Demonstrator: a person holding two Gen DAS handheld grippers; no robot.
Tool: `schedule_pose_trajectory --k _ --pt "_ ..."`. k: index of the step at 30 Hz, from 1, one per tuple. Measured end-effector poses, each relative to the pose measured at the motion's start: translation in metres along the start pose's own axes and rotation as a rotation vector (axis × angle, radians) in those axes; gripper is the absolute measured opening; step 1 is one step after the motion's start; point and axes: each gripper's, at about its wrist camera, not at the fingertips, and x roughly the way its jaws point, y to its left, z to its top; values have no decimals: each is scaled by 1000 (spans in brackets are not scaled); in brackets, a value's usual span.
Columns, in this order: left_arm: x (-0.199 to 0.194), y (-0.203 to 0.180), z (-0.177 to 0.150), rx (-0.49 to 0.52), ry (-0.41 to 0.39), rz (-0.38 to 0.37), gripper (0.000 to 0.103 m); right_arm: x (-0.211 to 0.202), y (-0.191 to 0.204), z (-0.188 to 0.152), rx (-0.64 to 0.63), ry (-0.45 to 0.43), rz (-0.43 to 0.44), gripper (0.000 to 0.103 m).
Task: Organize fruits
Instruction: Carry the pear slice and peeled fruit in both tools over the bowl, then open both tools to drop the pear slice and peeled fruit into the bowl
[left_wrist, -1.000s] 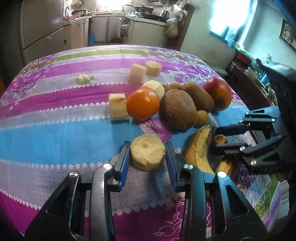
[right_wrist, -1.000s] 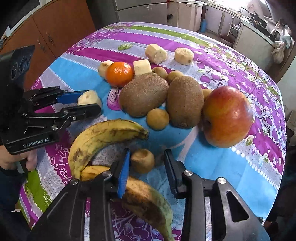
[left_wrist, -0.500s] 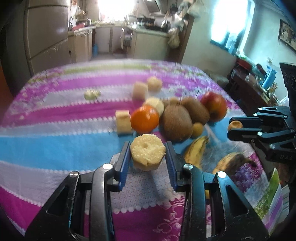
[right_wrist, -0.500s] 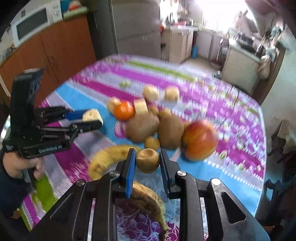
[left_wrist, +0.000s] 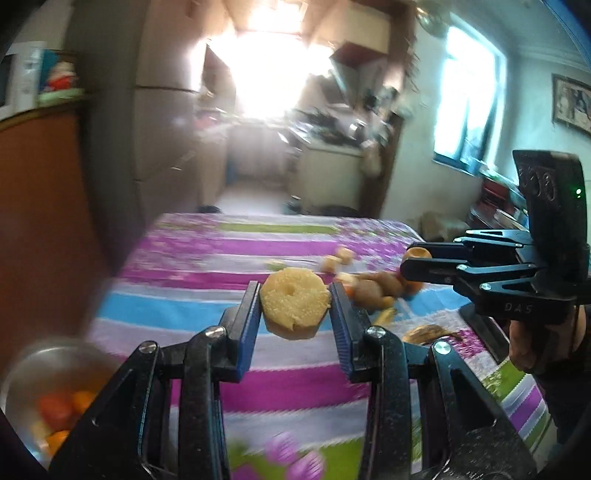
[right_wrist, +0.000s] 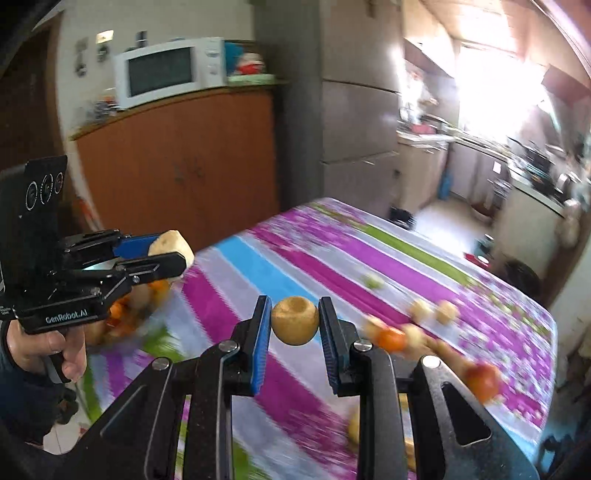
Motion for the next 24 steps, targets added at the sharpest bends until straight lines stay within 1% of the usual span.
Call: schedule_pose_trajectory --k 3,5,8,11,15,18,21,24 --pt "-40 46 -10 -51 -28 89 37 14 44 17 -35 -10 78 29" --pt "-59 74 -18 -80 -34 142 37 26 72 27 -58 -8 128 29" --pt "-78 120 -34 -151 -25 215 37 47 113 37 -90 13 198 29" --pt "-84 154 -53 -206 8 262 37 74 147 43 -120 53 249 29" --pt "-78 168 -74 -230 60 269 37 102 182 40 -146 103 306 29" --pt "-67 173 -84 -235 108 262 37 120 202 36 -160 139 321 29" --pt "-58 173 -88 -232 136 244 37 132 209 28 -159 170 329 29" --pt "-62 168 -92 -228 145 230 37 140 208 21 -146 202 343 29"
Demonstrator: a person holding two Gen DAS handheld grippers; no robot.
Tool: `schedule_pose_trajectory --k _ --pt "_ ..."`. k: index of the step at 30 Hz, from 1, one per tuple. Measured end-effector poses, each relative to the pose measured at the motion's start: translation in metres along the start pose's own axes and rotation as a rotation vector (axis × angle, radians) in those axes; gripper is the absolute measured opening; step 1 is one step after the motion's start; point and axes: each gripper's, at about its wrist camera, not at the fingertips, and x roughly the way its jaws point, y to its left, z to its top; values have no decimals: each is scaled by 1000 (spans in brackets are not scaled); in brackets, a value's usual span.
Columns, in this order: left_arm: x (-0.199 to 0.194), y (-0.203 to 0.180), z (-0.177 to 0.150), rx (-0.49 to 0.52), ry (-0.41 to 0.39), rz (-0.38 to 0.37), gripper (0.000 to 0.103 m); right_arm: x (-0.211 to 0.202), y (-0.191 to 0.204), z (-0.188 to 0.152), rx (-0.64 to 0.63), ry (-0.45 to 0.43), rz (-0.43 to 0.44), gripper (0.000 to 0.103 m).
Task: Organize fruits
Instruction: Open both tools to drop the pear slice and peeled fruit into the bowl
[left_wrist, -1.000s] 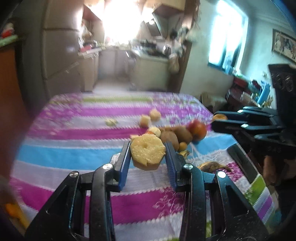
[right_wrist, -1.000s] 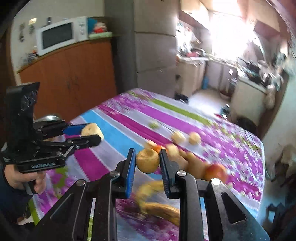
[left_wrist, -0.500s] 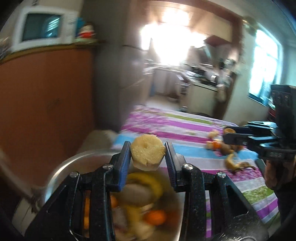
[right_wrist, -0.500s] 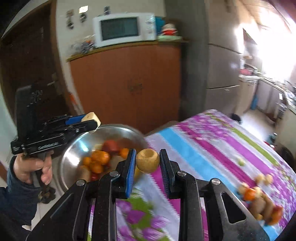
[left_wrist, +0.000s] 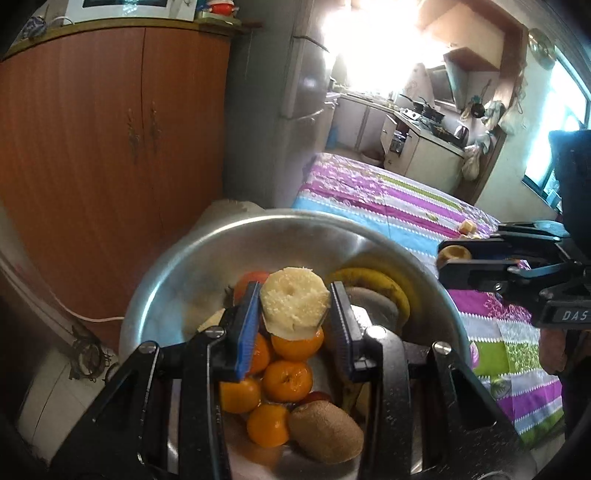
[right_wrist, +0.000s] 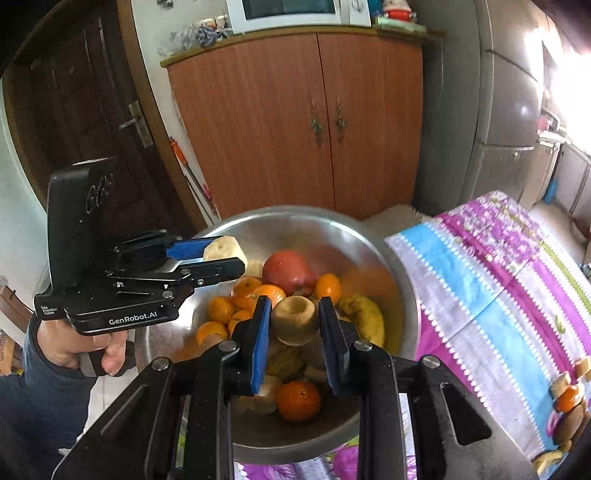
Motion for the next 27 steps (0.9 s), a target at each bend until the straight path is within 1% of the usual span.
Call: schedule_pose_trajectory --k 5,12,19,20,22,24,26,27 --pt "7 -5 -1 13 26 -18 37 12 1 -7 4 35 -2 29" --pt "11 -2 -8 24 63 -28 37 22 1 -11 7 71 -1 29" --pt "10 -1 -9 29 73 -25 39 35 -2 -18 24 107 11 29" --pt "9 -3 -8 29 72 -21 40 36 -3 -19 28 106 12 30" --pt "10 -4 -7 25 68 -16 52 35 -3 -20 33 104 15 30" --pt "9 -3 -7 17 64 -10 59 33 -5 -20 37 95 14 34" --pt "7 -3 -6 8 57 -10 64 25 -8 -21 48 70 10 37" --pt "3 -4 -5 3 44 -9 67 15 -11 -23 62 41 5 37"
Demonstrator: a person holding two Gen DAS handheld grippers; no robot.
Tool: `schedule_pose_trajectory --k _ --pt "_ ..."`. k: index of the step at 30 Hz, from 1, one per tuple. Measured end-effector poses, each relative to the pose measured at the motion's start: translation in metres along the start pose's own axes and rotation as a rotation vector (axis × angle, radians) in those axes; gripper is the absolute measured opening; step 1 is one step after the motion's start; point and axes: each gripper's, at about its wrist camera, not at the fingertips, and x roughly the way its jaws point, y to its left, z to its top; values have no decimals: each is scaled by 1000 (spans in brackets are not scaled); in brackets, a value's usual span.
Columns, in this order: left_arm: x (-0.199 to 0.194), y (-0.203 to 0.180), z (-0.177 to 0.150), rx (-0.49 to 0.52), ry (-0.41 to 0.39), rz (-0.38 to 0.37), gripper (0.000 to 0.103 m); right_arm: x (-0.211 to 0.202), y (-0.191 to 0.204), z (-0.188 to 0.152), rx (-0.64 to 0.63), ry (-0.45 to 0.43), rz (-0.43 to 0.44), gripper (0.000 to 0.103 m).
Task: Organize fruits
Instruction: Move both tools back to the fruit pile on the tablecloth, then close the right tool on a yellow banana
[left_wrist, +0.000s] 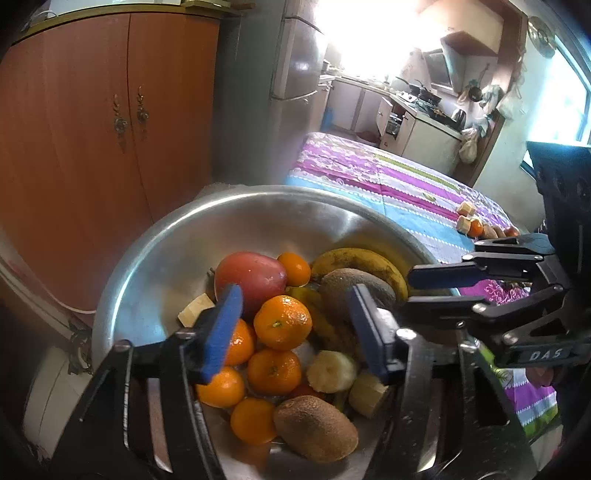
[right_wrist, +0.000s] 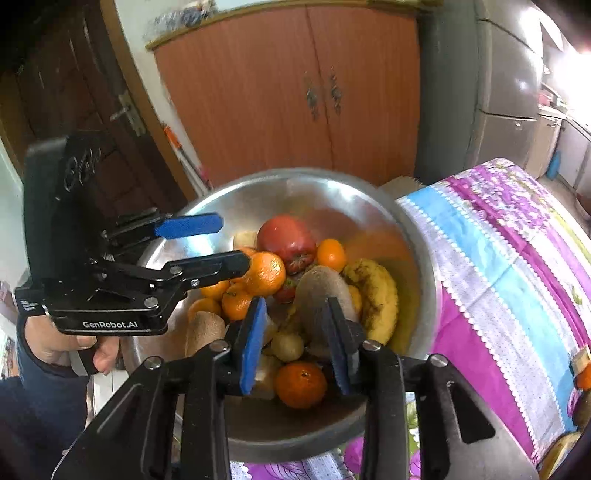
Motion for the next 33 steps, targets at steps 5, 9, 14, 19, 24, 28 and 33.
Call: schedule_pose_trajectory --k 5,9,14,19,24,28,33 --pt "-29 -34 7 59 -111 -77 72 -72 -37 -38 100 -202 -40 61" --pt "-39 -92 13 176 -156 -182 78 -130 -110 -85 251 -228 -194 65" --pt "-25 -158 10 275 -145 -345 85 -159 -227 -134 544 -55 -319 65" --pt "5 -189 8 285 -84 -413 85 -136 -296 -161 704 147 -379 67" --pt "21 -199 6 289 -45 -434 85 -106 -297 -161 693 232 -409 67" --pt "24 -205 2 272 -30 -444 85 -91 -280 -154 615 282 -487 67" --pt "37 -220 -3 276 0 -446 86 -91 -271 -157 547 248 -516 43"
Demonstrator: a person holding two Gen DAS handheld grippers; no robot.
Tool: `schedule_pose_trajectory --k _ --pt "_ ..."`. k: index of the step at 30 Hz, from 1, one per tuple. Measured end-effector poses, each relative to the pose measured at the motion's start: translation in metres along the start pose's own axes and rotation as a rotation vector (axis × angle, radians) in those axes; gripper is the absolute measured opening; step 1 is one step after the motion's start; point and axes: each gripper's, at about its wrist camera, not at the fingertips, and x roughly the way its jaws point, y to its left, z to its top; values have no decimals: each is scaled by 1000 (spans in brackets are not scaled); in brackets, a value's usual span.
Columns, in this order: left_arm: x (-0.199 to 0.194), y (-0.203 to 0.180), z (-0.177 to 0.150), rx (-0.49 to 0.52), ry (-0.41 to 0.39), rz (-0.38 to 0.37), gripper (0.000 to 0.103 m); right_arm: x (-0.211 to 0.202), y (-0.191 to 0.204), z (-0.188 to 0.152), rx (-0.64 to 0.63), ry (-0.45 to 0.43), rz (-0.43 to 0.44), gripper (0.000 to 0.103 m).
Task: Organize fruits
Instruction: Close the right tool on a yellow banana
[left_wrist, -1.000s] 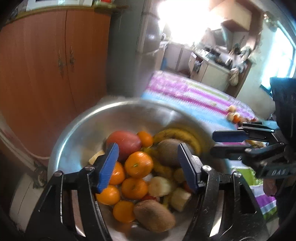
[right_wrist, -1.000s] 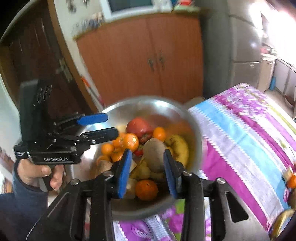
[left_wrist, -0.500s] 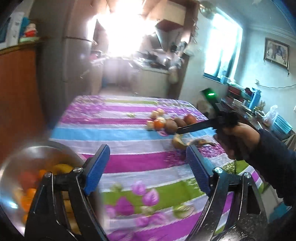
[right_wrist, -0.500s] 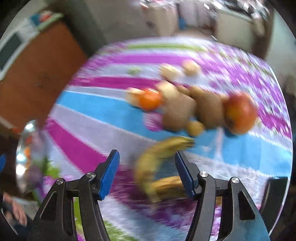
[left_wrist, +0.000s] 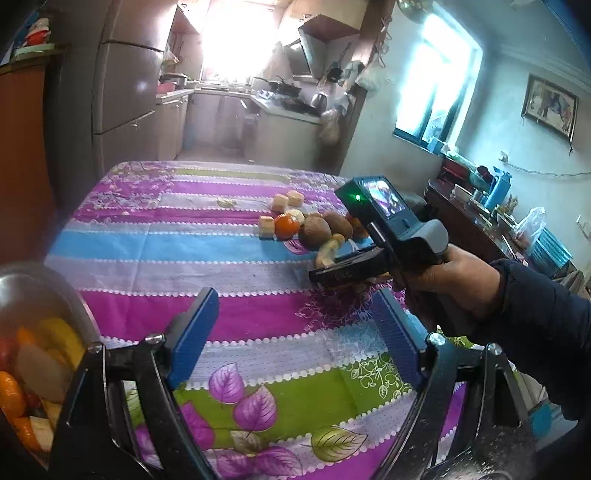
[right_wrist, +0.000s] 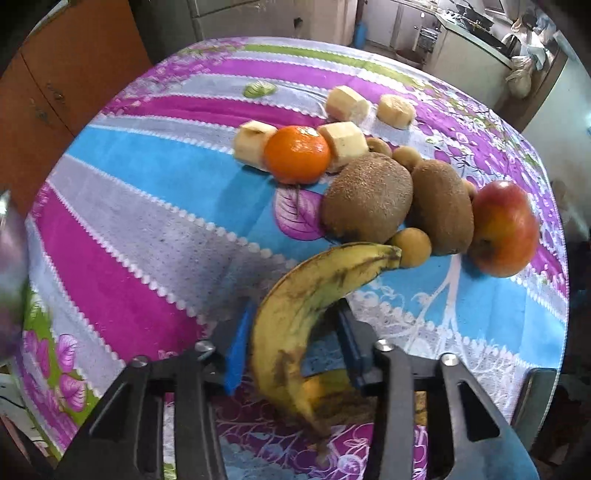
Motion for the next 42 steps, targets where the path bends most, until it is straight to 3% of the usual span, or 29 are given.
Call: schedule_pose_trajectory --k 4,8,15,20,24,27,29,31,35,39,42 --pt "19 -3 2 -23 27 -8 86 -17 1 -11 -2 -81 76 33" --pt "45 -4 11 -47 34 3 86 -59 -16 -24 42 -258 190 33" --pt "130 13 39 -115 98 78 86 -123 -67 -67 117 -511 220 33" --pt "189 17 59 -55 154 172 84 -114 -109 -84 200 -527 235 33" --pt "204 17 75 -10 127 154 84 -107 -127 -87 246 -519 287 33" --pt "217 16 89 -1 133 108 74 -109 -132 -88 261 -539 324 33" --pt "226 14 97 27 133 109 74 -111 -134 -89 267 -548 331 33" --pt "236 21 103 27 137 176 74 -111 -136 -91 280 -554 341 33" --pt "253 56 104 -79 191 267 74 -111 -138 -91 289 -554 354 33" --pt "254 65 95 -101 237 239 74 -109 -139 -91 288 -552 358 33" --pt "241 53 89 -36 272 184 72 -107 -140 -92 299 -548 363 33"
